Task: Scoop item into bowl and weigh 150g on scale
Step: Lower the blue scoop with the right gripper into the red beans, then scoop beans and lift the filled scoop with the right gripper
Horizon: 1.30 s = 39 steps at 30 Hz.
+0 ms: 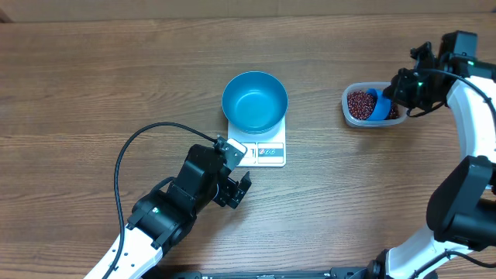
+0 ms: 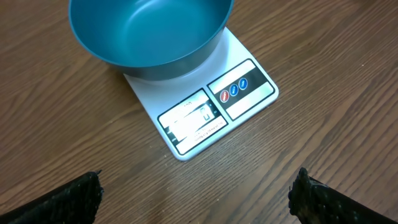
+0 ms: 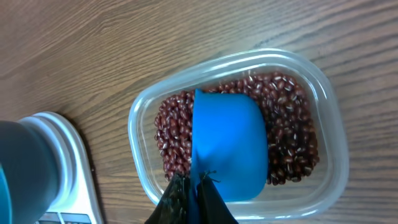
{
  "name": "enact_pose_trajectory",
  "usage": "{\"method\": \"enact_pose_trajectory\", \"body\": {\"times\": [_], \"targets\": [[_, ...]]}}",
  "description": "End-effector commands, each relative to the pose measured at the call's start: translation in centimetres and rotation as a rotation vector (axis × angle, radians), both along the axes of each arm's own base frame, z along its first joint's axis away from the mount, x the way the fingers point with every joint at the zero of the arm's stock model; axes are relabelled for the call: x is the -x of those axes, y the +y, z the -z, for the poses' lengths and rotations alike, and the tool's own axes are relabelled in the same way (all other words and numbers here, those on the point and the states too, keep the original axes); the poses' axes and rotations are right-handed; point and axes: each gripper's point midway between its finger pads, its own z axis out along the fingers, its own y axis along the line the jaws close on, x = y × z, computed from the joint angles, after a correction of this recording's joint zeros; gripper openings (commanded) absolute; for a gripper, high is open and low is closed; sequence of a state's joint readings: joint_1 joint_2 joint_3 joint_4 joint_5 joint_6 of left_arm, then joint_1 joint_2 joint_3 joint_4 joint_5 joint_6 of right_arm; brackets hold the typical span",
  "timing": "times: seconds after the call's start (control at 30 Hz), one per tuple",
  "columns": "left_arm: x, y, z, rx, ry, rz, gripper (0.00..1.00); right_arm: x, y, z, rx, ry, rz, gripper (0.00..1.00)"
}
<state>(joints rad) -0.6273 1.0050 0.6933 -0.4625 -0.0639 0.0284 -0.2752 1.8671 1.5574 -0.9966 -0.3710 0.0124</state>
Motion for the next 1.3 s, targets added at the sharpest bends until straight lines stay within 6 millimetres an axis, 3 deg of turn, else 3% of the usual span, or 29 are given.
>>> {"method": "enact_pose_trajectory", "body": {"times": [0.0, 0.17, 0.6, 1.0, 1.27], "targets": [[0.1, 0.1, -0.1, 0.011, -0.002, -0.006, 1.0, 0.5, 0.4, 0.5, -0.067, 0.021, 0.01, 0.04], [0.1, 0.1, -0.1, 0.011, -0.002, -0.006, 1.0, 1.7, 0.6, 2.0, -0.108, 0.06, 0.019, 0.04], [0.1, 0.1, -0.1, 0.012, -0.002, -0.006, 1.0, 2.1, -1.9, 1.7, -0.195, 0.091, 0.196, 0.04], [0.1, 0.1, -0.1, 0.011, -0.002, -0.006, 1.0, 2.1, -2.2, 1.4, -0.287, 0.124, 0.319, 0.04], [0.1, 0.1, -0.1, 0.011, -0.002, -0.006, 1.0, 2.3, -3.2, 0.3, -0.343, 0.044, 0.229, 0.04]]}}
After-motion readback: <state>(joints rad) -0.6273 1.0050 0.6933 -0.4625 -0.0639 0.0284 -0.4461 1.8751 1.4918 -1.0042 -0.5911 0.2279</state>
